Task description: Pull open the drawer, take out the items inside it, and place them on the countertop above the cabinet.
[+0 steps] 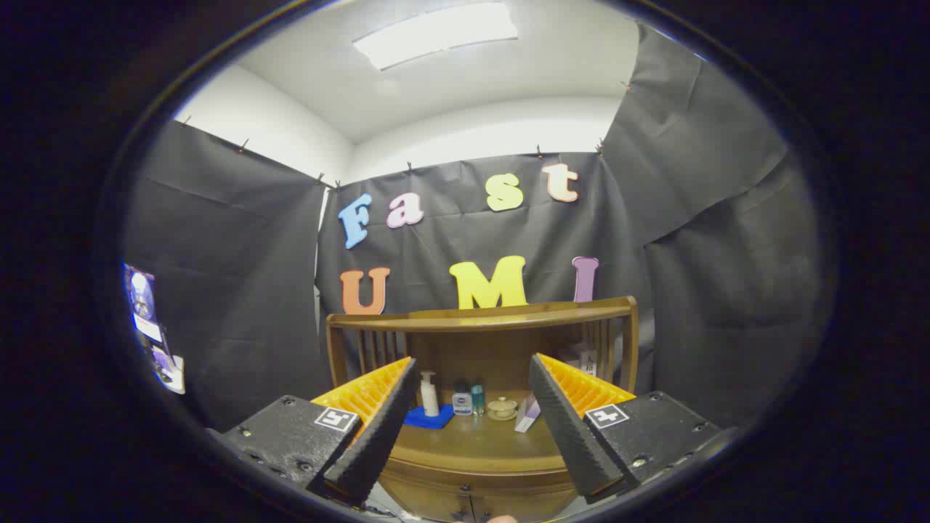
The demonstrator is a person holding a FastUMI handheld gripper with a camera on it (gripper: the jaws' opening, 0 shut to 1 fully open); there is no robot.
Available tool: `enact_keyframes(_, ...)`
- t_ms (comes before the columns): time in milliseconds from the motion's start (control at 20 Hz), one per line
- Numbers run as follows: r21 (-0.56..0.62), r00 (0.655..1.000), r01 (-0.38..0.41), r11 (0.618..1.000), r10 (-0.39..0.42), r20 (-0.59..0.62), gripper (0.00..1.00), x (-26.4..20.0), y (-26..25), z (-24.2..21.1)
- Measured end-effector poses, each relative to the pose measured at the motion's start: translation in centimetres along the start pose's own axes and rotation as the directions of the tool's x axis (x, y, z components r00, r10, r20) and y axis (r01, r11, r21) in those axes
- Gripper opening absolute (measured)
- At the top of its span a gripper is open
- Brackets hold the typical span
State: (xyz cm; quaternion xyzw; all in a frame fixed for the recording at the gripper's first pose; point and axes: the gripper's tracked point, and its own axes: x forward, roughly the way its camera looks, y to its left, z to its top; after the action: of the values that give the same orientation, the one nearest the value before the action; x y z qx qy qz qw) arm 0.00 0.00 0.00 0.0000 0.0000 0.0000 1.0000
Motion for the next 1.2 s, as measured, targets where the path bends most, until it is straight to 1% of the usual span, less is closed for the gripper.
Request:
enact_keyframes(250, -0.025, 1.000, 0.015, 1.000, -0.015, 0.010, 0.99, -0.8, -0.2, 0.9)
enact_keyframes(850, 0.013, 1.000, 0.016, 1.000, -0.017, 0.019, 0.99, -0.8, -1.2, 0.1)
enact_keyframes(1200, 0.069, 1.000, 0.027, 0.997, -0.027, -0.009, 0.99, 0.5, -2.2, -4.1)
